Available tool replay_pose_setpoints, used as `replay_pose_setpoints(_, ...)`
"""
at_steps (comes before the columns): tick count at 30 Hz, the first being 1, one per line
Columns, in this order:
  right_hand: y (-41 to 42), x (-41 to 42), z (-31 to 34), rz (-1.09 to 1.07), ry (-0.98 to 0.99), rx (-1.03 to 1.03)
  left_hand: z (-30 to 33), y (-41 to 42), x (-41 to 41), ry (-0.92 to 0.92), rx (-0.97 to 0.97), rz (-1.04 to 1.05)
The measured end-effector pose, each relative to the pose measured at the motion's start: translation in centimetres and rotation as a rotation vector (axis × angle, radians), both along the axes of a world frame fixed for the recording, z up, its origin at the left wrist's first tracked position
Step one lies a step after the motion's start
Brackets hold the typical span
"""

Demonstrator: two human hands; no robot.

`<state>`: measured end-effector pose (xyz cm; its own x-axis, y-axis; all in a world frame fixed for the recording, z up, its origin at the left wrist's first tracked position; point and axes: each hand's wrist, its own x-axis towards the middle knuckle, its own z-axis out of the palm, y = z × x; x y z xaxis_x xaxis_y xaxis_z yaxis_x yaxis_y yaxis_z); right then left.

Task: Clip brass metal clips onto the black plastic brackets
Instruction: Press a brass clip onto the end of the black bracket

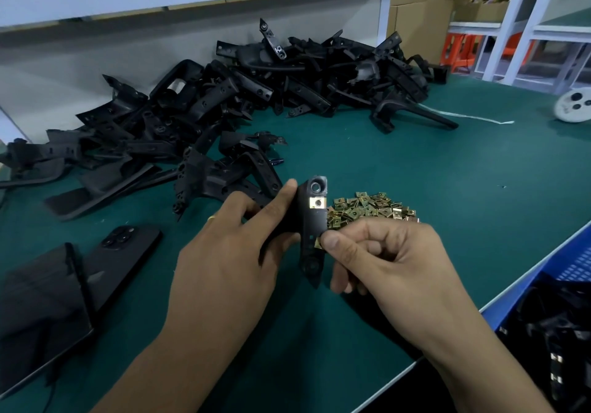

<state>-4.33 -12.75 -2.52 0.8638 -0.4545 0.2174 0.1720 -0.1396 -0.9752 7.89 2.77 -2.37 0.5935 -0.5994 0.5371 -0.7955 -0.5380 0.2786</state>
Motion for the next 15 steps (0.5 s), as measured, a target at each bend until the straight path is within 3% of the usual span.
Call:
replay_pose_setpoints(9, -0.93, -0.29, -0.17, 0.179, -0.106, 0.12, -0.46, -0.05, 0.14, 0.125, -0.09, -0.408)
replay_pose_setpoints(15, -0.83, 0.28, -0.57, 0.153, -0.119, 0.059, -0.64, 0.0, 0.63, 0.016, -0.12, -0.228)
